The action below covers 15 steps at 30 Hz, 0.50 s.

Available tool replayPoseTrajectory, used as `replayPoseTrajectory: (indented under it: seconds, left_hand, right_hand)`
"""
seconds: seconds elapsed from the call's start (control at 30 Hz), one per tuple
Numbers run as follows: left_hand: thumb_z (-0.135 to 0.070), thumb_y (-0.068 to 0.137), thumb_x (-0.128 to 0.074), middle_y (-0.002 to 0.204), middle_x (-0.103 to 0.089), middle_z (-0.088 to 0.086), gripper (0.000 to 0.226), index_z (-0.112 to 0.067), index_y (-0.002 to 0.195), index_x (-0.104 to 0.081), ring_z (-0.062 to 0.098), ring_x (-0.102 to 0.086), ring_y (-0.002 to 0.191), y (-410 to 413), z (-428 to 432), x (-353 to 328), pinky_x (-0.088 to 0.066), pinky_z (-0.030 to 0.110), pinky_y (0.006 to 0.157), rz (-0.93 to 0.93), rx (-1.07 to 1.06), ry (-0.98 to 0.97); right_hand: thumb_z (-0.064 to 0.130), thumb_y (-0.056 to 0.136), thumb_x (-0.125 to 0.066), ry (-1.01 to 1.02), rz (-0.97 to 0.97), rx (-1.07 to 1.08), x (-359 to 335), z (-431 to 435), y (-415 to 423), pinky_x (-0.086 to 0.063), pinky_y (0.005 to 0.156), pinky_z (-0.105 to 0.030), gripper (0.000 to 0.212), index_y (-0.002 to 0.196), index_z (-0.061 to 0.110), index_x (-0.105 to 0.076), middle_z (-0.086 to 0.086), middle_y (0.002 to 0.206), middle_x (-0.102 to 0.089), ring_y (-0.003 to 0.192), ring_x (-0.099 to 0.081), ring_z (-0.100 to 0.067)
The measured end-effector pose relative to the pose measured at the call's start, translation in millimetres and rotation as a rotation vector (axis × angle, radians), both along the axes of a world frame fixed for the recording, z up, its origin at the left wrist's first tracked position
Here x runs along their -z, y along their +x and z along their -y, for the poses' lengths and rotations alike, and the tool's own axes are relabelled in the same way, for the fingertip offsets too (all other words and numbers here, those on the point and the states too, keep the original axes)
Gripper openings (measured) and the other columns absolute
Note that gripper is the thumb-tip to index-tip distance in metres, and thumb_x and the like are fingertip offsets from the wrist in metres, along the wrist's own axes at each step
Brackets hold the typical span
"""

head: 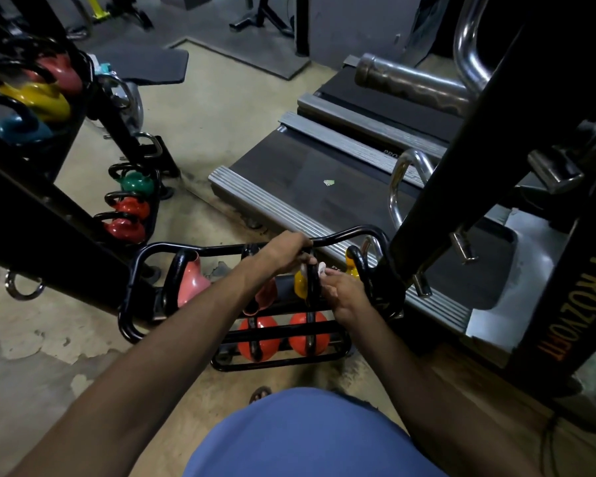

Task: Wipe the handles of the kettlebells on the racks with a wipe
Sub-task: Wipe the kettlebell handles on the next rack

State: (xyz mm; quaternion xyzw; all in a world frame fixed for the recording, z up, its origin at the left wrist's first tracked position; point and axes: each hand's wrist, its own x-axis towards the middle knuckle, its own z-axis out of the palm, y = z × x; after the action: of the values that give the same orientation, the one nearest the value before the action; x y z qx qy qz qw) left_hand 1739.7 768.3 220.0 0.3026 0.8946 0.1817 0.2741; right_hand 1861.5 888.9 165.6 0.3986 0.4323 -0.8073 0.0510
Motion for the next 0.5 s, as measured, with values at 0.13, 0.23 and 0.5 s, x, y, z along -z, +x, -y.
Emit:
replayPoseTrajectory:
  seconds: [0.13, 0.23, 0.5]
  left_hand:
    - [-0.021, 0.091, -0.061, 0.086, -0.074, 0.001, 0.023, -0.005, 0.105, -0.07, 0.014, -0.072, 0.085, 2, 1, 8, -0.058, 0.036, 0.083, -0.081, 0.014, 0.023]
    - [-0.018, 0.093, -0.061, 0.084, -0.07, 0.005, 0.017, -0.004, 0.098, -0.068, 0.022, -0.069, 0.084, 6, -2, 9, -0.058, 0.04, 0.087, -0.063, -0.061, 0.086]
    - [-0.028, 0.091, -0.065, 0.102, -0.072, 0.009, 0.033, -0.019, 0.123, -0.063, 0.03, -0.067, 0.102, 34, 4, 5, -0.053, 0.038, 0.08, -0.135, -0.11, 0.127]
  right_hand:
    - [0.005, 0.101, -0.048, -0.017, 0.03, -0.147, -2, -7, 1, -0.034, 0.041, -0.019, 0.024, 0.084, 0.012, -0.064, -0.004, 0.062, -0.049, 0.042, -0.04, -0.009]
    - [0.011, 0.095, -0.051, 0.133, 0.055, -0.251, -3, -10, 1, -0.032, 0.053, -0.026, 0.021, 0.079, 0.019, -0.061, 0.001, 0.06, -0.05, 0.051, -0.043, -0.013]
    - [0.011, 0.1, -0.048, 0.019, 0.013, -0.259, -19, -17, -18, -0.049, 0.065, -0.032, 0.024, 0.08, 0.012, -0.062, -0.004, 0.069, -0.061, 0.058, -0.053, -0.016]
